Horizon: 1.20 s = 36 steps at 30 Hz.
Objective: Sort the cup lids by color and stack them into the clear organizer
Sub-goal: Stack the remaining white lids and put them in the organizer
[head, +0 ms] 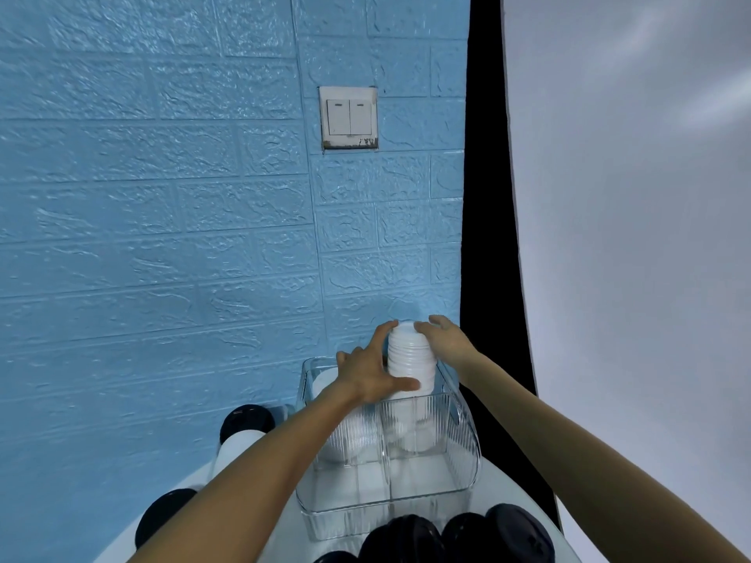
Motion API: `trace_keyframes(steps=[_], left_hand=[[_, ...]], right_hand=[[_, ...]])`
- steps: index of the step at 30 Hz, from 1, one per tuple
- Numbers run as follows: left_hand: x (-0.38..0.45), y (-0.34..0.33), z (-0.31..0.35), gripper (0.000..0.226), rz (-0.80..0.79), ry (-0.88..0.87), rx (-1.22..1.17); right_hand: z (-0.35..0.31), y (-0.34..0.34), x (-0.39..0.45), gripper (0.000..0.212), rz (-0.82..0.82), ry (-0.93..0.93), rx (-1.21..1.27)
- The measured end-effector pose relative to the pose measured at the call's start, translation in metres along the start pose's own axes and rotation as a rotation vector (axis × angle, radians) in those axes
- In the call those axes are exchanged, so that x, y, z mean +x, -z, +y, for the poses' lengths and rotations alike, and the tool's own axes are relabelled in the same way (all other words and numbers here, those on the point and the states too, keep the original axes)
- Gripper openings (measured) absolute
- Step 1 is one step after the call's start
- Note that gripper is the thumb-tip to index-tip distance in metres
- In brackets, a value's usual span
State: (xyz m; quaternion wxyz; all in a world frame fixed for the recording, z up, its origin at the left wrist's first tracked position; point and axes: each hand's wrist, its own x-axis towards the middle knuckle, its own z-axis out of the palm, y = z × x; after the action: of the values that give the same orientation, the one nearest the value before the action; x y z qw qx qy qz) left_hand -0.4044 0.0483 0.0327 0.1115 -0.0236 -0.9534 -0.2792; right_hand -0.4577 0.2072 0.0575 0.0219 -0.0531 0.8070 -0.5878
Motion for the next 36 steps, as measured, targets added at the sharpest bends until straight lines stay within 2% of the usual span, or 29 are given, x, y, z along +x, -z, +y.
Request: trace_keyframes(steps=[5,9,15,19,24,36], left_hand=[[0.000,0.002,-0.001,0.108,-0.004,-0.026,0.034],[0.001,0.001,-0.005,0.110,0.005,-0.045,0.048],[-0.001,-0.003,-0.005,0.098,0.023,-0.052,0.073],[-0.005,-0.007,-0.002,0.097,0.040,-0.026,0.066],[-0.010,0.001,0.003,0.115,0.031,-0.014,0.083],[-0.022,0.017,0.013,0.126,0.023,0.042,0.108]], right_hand=[[0.005,0.001,0.007,0.023,0.040,-0.013,0.036],[0.002,0.001,0.012,0.027,0.007,-0.035,0.014],[-0.002,-0.001,0.015,0.026,0.007,-0.136,0.036],[-0.003,-0.004,0.011,0.036,0.005,-0.086,-0.048],[-0.015,0.003,-0.006,0.061,-0.045,-0.075,-0.004],[-0.021,0.003,-0.013,0.071,-0.068,-0.113,0.098]])
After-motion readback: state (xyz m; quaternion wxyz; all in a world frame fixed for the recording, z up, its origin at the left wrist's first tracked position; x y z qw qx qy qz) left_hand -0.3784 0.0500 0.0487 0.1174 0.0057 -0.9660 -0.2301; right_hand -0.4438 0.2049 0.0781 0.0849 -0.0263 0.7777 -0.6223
